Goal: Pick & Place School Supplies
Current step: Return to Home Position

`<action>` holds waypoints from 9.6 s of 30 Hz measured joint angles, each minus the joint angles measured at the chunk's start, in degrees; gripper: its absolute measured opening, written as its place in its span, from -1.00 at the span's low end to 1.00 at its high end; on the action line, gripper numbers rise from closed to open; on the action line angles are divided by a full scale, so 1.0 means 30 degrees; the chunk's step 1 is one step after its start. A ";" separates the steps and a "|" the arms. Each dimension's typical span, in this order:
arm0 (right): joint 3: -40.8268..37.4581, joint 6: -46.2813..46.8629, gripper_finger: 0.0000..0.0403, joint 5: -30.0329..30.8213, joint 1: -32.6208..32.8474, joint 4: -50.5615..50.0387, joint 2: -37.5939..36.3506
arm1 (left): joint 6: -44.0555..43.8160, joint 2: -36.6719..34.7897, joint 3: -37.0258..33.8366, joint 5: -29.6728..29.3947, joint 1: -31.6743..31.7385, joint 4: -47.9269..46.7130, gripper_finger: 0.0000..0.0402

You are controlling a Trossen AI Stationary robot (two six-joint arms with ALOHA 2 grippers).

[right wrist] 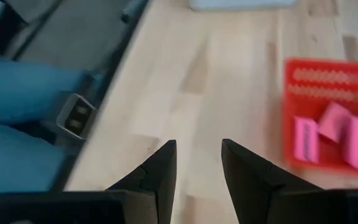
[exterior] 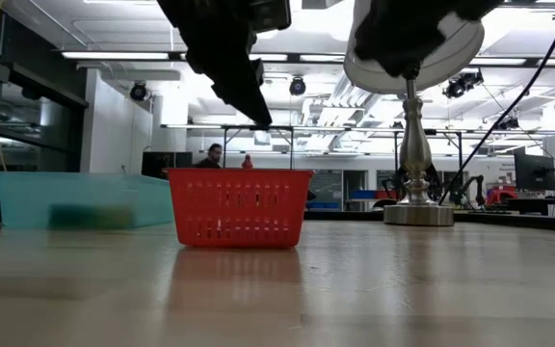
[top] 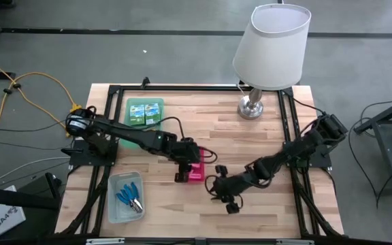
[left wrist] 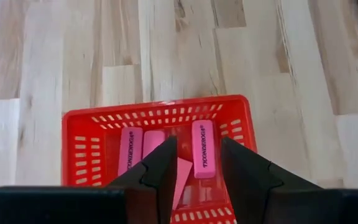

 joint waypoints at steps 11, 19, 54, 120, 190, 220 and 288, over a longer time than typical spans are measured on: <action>0.0003 -0.0044 -0.41 -0.0046 -0.2006 -0.1922 -0.0059 | 0.0598 -0.1667 0.0000 0.2088 0.1838 -0.2235 -0.42; -0.0676 0.0039 -0.41 -0.0534 -0.3280 -0.3365 -0.1827 | 0.1358 -0.4012 0.0000 0.2086 0.3172 -0.4390 -0.42; -1.1375 0.0367 -0.41 0.0746 -0.5294 -0.2575 -1.9429 | -0.0518 -1.1668 -0.2898 0.0319 0.3560 -0.6325 -0.42; -1.9063 0.2602 -0.41 0.0039 -0.5280 0.1702 -2.7786 | -0.5377 -2.1311 -1.4717 -0.4010 -0.0935 0.0345 -0.42; -1.9901 0.3252 -0.41 -0.2205 -0.4988 0.1675 -2.8691 | -0.3339 -2.2534 -1.4724 -0.4016 -0.1554 0.0092 -0.42; -1.9916 0.3245 -0.41 -0.2212 -0.4988 0.1717 -2.8691 | -0.3310 -3.0523 -1.9605 -1.0272 -0.1496 0.2316 -0.42; -1.9911 0.3247 -0.41 -0.2212 -0.4996 0.1726 -2.8684 | -0.3118 -3.0173 -2.4334 -0.2706 0.3954 0.9840 -0.42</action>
